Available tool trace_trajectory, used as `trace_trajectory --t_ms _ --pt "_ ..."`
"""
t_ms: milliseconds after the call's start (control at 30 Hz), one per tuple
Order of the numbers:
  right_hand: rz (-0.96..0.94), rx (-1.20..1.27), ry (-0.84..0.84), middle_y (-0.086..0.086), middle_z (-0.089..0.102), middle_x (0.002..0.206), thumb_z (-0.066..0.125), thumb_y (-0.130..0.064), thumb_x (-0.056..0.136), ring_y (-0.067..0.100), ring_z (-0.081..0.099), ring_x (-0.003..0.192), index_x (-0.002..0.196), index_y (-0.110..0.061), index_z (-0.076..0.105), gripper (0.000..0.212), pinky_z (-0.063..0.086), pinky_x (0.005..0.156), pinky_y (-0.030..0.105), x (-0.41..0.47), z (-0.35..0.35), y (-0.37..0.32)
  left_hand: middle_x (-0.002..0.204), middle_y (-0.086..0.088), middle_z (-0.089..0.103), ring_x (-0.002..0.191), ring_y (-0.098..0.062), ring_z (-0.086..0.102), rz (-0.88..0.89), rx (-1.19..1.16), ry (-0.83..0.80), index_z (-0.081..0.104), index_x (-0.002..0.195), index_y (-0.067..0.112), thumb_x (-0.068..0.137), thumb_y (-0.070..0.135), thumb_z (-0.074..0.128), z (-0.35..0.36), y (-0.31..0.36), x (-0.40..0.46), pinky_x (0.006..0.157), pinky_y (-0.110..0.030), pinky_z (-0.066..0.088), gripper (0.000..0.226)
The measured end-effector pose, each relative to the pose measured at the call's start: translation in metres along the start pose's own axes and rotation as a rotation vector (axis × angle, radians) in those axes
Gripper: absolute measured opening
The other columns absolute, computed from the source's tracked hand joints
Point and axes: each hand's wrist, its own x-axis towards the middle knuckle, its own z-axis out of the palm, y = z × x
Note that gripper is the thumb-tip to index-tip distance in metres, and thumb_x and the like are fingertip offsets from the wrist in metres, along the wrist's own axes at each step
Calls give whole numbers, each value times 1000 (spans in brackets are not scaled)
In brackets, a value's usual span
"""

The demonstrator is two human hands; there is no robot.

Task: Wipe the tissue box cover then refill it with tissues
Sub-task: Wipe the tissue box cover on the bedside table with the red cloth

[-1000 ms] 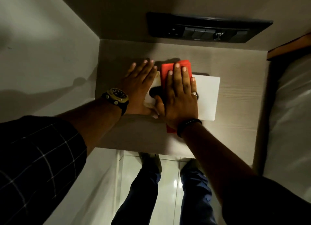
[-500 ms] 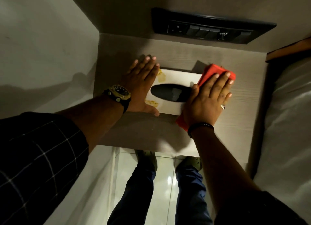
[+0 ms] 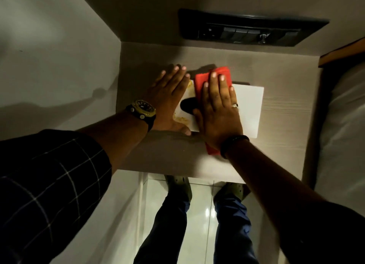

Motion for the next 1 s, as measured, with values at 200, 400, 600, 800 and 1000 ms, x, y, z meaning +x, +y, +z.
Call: trace_trajectory --t_ms 200,400,600,800,1000 --pt "58 -25 26 18 7 162 27 -49 99 34 3 150 155 -9 13 70 2 121 46 -16 -3 40 162 -14 -6 149 -29 -7 -4 9 -5 -5 152 8 50 94 50 2 -2 -1 118 -41 -8 144" --pt "567 54 154 24 4 161 24 -47 102 40 1 149 153 -1 13 70 5 121 52 -17 -3 21 162 -14 -7 149 -29 -8 -3 21 23 -6 152 7 50 96 45 7 -4 -1 118 -40 -9 145" --pt "663 50 154 22 5 161 23 -52 100 41 0 149 153 -2 13 74 3 120 54 -1 3 -6 162 -16 -1 149 -32 -3 6 10 50 -1 152 6 50 95 43 9 -5 1 117 -40 -7 142" --pt "-47 21 5 18 13 161 34 -46 95 37 8 149 153 -6 20 72 2 120 49 -5 5 -14 162 -15 1 149 -31 -3 7 -19 61 2 153 7 62 88 47 10 -4 1 119 -43 -2 130" --pt "56 -55 -33 19 8 162 34 -45 92 37 5 149 154 -8 14 76 6 120 49 -28 -12 60 162 -14 -6 149 -30 -7 -5 -5 21 -5 152 9 51 94 50 6 -2 0 119 -42 -6 143"
